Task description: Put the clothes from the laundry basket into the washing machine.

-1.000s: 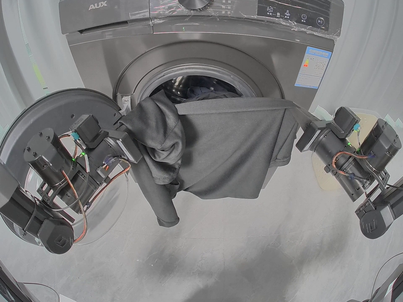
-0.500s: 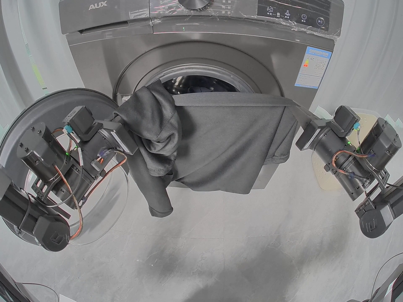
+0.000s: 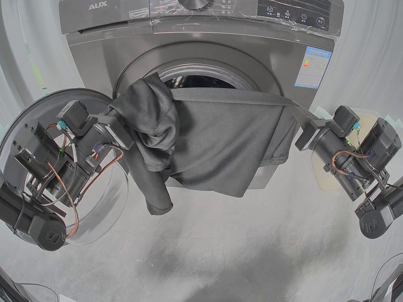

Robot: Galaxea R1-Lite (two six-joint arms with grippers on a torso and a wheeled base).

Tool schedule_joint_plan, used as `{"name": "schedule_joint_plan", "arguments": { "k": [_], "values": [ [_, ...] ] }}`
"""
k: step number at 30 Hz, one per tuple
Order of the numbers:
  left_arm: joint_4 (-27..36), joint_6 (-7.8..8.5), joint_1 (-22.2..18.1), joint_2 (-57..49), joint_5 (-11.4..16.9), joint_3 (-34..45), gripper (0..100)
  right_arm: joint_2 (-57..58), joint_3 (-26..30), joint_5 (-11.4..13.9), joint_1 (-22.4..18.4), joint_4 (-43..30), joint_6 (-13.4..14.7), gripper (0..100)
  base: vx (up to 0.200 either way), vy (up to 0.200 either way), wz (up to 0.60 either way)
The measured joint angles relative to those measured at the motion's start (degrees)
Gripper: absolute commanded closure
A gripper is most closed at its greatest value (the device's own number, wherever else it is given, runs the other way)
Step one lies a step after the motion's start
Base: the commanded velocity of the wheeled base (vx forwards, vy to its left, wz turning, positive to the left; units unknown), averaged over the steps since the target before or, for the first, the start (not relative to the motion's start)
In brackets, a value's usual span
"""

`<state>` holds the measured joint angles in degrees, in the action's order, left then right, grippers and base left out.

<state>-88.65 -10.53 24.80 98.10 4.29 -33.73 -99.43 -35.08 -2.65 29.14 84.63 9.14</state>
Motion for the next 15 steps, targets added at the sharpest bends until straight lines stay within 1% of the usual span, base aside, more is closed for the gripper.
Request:
{"name": "schedule_joint_plan", "arguments": {
  "k": [9, 10, 15],
  "values": [
    [0.00, 0.11, 0.09, -0.13, 0.41, 0.02, 100, 0.04, 0.41, 0.02, -0.06, -0.02, 0.00, 100, 0.000, 0.000, 0.00],
    [0.02, 0.20, 0.28, -0.11, 0.44, 0.00, 100, 0.04, 0.77, 0.09, -0.04, -0.02, -0.01, 0, 0.000, 0.000, 0.00],
    [0.09, 0.28, 1.77, 0.38, 0.39, -2.10, 100, 0.01, 4.96, 0.18, 1.29, -0.82, -0.06, 0, 0.000, 0.000, 0.00]
  ]
}}
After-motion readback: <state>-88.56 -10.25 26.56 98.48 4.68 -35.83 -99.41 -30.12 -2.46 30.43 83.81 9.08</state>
